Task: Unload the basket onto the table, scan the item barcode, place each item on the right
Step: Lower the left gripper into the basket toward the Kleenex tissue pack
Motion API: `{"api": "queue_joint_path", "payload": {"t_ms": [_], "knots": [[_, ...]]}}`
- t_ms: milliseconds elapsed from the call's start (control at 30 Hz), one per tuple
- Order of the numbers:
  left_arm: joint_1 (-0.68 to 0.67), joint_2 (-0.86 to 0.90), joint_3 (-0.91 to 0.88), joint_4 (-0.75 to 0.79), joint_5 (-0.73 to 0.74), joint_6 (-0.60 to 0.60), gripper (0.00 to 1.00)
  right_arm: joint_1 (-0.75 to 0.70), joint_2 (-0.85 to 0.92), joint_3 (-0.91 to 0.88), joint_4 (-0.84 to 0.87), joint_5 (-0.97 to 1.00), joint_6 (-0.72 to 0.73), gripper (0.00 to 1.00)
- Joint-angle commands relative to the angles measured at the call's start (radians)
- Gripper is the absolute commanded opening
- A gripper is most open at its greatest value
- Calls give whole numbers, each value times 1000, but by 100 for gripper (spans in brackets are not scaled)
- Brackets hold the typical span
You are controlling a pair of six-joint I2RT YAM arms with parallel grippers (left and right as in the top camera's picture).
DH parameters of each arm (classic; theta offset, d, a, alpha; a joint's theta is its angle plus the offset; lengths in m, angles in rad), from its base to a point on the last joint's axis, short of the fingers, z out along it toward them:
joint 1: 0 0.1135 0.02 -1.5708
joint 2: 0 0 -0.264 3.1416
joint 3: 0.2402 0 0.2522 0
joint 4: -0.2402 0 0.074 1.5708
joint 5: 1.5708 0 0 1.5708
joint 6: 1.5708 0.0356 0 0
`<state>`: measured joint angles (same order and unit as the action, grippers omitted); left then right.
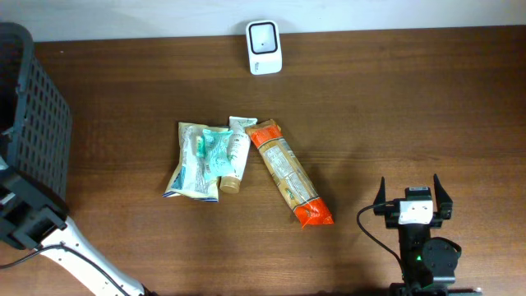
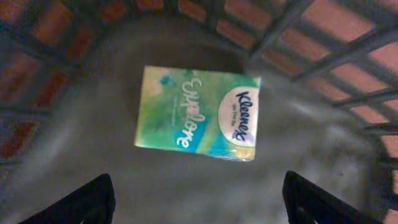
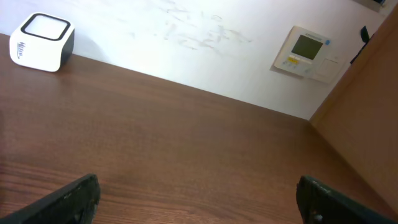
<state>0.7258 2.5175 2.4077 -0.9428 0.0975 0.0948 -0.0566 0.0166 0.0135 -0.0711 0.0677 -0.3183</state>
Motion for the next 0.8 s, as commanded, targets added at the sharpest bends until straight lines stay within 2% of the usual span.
{"api": "queue_joint_path", "payload": {"t_ms": [0, 233, 467, 500, 567, 600, 633, 700, 767], "knots": [[-5, 71, -4, 12, -27, 16, 85, -3, -4, -8, -2, 16, -3, 99], [-5, 121, -4, 93, -53, 16, 95, -3, -4, -8, -2, 16, -3, 99], [-5, 154, -4, 154, -52, 16, 96, -3, -4, -8, -2, 16, -3, 99], [-5, 167, -4, 153, -51, 16, 94, -3, -4, -8, -2, 16, -3, 99], [-6, 190, -4, 147, -49, 16, 84, -3, -4, -8, -2, 16, -3, 99], [-7, 198, -4, 144, -49, 16, 55, -3, -4, -8, -2, 16, -3, 99], [-8, 198, -4, 142, -49, 16, 37, -3, -4, -8, -2, 16, -3, 99], [-7, 198, 8, 136, -49, 16, 30, -3, -4, -8, -2, 16, -3, 99], [-7, 198, 49, 100, -49, 15, 28, -3, -4, -8, -2, 16, -3, 99]]}}
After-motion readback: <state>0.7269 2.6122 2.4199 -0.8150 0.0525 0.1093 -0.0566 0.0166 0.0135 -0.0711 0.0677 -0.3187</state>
